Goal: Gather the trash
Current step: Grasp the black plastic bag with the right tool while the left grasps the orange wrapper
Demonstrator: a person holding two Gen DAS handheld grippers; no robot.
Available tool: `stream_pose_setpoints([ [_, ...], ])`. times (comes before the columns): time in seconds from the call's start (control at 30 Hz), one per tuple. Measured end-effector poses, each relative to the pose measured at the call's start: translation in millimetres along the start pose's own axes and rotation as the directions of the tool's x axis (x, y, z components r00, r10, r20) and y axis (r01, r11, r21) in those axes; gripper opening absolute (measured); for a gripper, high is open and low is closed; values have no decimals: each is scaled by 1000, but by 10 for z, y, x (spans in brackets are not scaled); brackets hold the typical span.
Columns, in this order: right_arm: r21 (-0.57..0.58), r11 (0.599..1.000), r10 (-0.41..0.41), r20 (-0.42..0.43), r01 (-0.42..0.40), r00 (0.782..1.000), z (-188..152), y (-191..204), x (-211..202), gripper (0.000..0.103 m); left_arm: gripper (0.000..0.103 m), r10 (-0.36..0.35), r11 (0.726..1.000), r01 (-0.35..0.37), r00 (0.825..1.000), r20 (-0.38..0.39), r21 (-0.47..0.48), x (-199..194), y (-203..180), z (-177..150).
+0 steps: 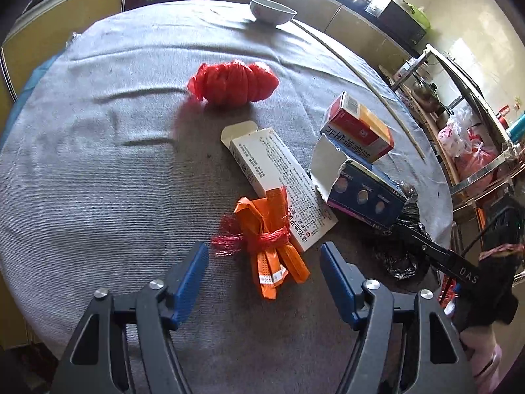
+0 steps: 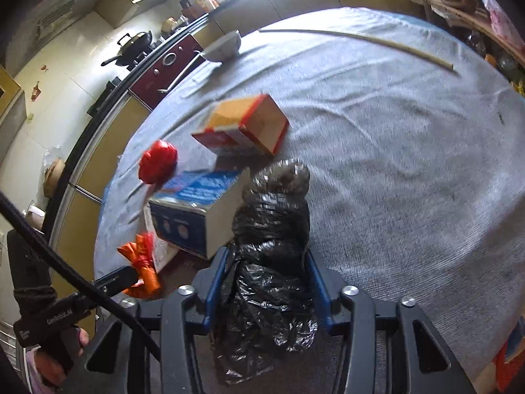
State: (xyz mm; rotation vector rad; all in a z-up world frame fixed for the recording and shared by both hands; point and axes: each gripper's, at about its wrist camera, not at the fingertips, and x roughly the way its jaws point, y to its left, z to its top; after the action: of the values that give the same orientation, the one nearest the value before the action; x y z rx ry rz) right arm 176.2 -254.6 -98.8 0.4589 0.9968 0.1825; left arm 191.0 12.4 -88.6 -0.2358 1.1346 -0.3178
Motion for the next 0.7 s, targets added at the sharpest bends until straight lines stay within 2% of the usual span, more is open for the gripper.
stream_pose_setpoints([
  [0.07,-4,1000,5,19,-5,1000,-22,-11,-7,42,49,10,1000,-10,1000,-17,-1,45,2,-4],
  [0.13,-9,1000,6,28,-6,1000,-40,-16,-20,41,43,8,1000,-8,1000,-14,-8,52,24,-7],
  [0.2,-13,1000,8,40,-7,999,-56,-21,-53,41,30,-6,1000,5,1000,-21,-15,51,45,-9],
  [0.4,-6,1000,11,86,-11,996,-124,-76,-289,41,23,-4,999,4,1000,-7,-39,-71,143,-139],
  [0.7,-94,996,10,166,6,986,-276,58,-720,41,23,12,1000,-11,998,54,-8,-414,96,-358],
])
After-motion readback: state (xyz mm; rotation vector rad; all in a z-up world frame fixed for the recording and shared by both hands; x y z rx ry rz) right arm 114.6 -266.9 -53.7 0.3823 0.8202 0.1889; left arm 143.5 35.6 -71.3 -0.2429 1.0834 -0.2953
